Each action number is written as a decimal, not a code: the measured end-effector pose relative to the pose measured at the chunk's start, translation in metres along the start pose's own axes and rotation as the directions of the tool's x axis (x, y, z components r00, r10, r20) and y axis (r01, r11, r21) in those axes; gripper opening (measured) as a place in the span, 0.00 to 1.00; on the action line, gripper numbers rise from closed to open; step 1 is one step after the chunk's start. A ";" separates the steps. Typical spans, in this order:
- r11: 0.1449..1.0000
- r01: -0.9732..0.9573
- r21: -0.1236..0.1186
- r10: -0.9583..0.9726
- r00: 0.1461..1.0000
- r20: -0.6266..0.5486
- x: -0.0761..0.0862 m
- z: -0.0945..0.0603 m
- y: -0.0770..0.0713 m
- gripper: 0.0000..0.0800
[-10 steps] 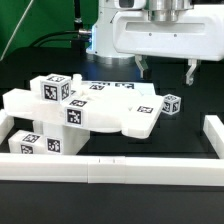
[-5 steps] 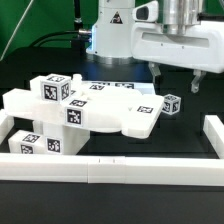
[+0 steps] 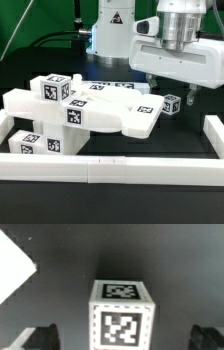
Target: Assemble chair
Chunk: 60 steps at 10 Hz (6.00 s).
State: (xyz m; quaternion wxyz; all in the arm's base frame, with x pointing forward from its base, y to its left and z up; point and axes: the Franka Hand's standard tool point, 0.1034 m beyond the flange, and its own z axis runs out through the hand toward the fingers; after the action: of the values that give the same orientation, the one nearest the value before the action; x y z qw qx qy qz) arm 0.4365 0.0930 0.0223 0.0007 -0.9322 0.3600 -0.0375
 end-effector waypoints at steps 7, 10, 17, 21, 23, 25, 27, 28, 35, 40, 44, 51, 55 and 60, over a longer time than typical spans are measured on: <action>1.000 0.027 -0.009 -0.027 0.999 -0.028 0.001 0.013 0.005 0.36; 0.998 0.054 -0.013 -0.054 0.999 -0.007 0.007 0.005 0.005 0.36; 0.998 0.058 0.040 -0.062 0.991 0.116 0.069 -0.072 -0.010 0.36; 0.990 0.135 0.034 -0.137 0.990 0.044 0.078 -0.062 -0.002 0.36; 0.976 0.214 0.042 -0.214 0.977 0.010 0.119 -0.078 0.004 0.36; 0.971 0.236 0.042 -0.237 0.972 0.010 0.144 -0.086 -0.002 0.36; 0.970 0.238 0.041 -0.238 0.971 0.007 0.142 -0.084 -0.001 0.36; 0.970 0.238 0.041 -0.238 0.971 0.007 0.143 -0.084 -0.001 0.36; 0.943 0.329 0.052 -0.329 0.944 -0.010 0.195 -0.102 0.032 0.36; 0.902 0.431 0.019 -0.429 0.901 -0.056 0.219 -0.096 0.048 0.36; 0.897 0.442 0.014 -0.440 0.896 -0.057 0.221 -0.093 0.050 0.36; 0.898 0.440 0.008 -0.439 0.897 -0.054 0.225 -0.091 0.054 0.36; 0.901 0.434 0.010 -0.433 0.900 -0.054 0.224 -0.091 0.052 0.36; 0.900 0.435 0.005 -0.434 0.898 -0.072 0.227 -0.091 0.052 0.36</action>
Offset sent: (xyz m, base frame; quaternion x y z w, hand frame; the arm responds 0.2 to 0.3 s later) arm -0.0049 0.0064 -0.0145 0.0124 0.0215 0.0084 0.9997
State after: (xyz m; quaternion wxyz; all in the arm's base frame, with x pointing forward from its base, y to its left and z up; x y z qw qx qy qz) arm 0.5626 -0.0950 0.1271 -0.0104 -0.9871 0.1425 -0.0726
